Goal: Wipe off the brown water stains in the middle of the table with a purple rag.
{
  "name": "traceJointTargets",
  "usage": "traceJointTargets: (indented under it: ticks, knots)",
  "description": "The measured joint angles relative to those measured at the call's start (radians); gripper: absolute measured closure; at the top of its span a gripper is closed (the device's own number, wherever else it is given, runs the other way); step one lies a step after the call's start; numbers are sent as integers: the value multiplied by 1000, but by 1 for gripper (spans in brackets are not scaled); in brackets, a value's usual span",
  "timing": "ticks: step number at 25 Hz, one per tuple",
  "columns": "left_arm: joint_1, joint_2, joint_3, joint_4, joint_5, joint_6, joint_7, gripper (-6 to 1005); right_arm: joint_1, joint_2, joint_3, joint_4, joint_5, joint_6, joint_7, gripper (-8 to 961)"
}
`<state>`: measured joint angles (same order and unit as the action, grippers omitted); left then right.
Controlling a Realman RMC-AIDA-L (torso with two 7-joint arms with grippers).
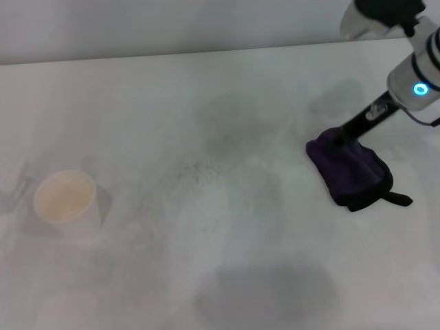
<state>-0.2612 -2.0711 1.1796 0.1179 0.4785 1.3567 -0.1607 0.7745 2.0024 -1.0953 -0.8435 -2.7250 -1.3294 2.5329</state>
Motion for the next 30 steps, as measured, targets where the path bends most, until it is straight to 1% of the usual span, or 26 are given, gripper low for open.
traceJointTargets:
  ticks: [3, 6, 9, 13, 17, 22, 25, 30]
  knots:
    - [-4, 0, 0, 3, 0, -7, -1, 108, -20, -1, 87, -17, 89, 1, -94, 614]
    - [-12, 0, -1, 4, 0, -19, -2, 108, -57, -11, 178, -22, 248, 22, -251, 536]
    - [-22, 1, -2, 4, 0, -31, -3, 108, -94, -13, 253, -22, 383, 50, -392, 458]
    - [-35, 2, -2, 4, -1, -48, -4, 107, -171, -9, 347, -17, 606, 114, -616, 458]
    - [-47, 2, -3, 4, -6, -57, -4, 107, -255, -3, 392, 24, 887, 152, -863, 458]
    - [-53, 2, -3, 5, -27, -67, -2, 107, -339, 0, 420, 173, 1277, 135, -1213, 458]
    - [-54, 1, -3, 7, -40, -67, -2, 107, -365, 0, 422, 280, 1463, 94, -1394, 458]
    - [-60, 0, -3, 8, -52, -67, -4, 107, -379, 0, 423, 441, 1649, 9, -1671, 458]
